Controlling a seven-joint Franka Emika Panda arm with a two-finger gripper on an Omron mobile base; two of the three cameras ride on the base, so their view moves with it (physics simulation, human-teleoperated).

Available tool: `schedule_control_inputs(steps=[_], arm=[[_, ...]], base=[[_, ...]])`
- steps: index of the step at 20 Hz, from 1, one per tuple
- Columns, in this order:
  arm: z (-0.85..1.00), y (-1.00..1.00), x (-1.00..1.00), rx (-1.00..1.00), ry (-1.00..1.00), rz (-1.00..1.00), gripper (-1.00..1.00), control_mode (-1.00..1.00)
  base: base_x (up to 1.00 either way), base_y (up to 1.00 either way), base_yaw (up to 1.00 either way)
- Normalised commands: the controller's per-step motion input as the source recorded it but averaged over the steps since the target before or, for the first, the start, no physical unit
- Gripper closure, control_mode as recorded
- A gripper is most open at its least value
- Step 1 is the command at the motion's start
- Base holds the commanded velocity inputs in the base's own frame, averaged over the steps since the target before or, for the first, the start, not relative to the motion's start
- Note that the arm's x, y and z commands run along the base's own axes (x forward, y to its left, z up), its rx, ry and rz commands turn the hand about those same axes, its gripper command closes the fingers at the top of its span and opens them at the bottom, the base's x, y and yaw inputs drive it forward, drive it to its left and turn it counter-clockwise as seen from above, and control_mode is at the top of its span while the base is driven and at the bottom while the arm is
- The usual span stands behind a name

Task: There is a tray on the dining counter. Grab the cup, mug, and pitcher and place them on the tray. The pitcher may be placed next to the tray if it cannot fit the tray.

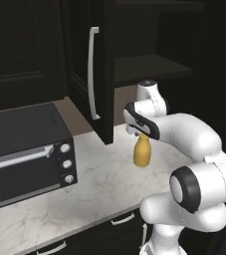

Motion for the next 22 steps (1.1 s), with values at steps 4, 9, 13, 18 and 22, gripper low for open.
schedule_control_inputs(steps=[4,9,13,18,22], arm=[[0.0,-0.06,0.01,0.0,0.0,0.0,-1.0,-1.0],[-0.06,-0.04,0.0,0.0,0.0,0.0,-1.0,-1.0],[-0.09,-0.02,0.0,0.02,0.0,0.0,-1.0,-1.0],[-0.11,-0.02,0.06,0.04,0.02,0.0,-1.0,-1.0],[-0.14,-0.03,0.04,0.04,0.04,0.0,-1.0,-1.0]], base=[[0.0,0.0,0.0],[0.0,0.0,0.0],[0.0,0.0,0.0],[0.0,0.0,0.0],[0.0,0.0,0.0]])
